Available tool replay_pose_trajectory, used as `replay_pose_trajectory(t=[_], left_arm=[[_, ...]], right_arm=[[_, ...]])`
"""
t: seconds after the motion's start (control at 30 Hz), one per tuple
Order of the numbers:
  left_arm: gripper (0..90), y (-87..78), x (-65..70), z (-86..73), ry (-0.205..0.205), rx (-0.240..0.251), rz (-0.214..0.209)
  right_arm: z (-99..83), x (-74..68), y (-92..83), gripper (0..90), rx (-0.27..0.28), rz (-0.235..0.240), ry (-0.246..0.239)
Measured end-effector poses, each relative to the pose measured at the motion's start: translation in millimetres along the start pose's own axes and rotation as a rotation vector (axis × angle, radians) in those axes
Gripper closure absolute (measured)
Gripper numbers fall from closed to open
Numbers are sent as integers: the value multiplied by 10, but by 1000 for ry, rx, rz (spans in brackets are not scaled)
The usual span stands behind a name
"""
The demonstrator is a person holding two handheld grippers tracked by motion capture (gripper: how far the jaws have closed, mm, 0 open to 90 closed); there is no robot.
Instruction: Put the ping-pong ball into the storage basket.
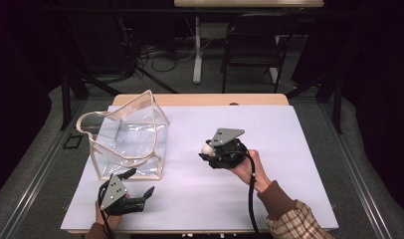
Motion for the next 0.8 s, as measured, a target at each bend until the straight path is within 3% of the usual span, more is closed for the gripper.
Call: replay_pose_trajectory(t=[0.8], left_arm=[[159, 9, -2, -2, 2, -5, 0]], right_arm=[[134, 180, 65, 511, -12, -13, -9]])
Point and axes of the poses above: each handheld gripper's, and its own axes: y roughly forward along the jaws, z roughly out of its top, x roughly to its right, the point moved 3 cm from there along y, roughly forward along the jaws, and after that the axes turned 6 degrees about -y, right-handed, at the moved point
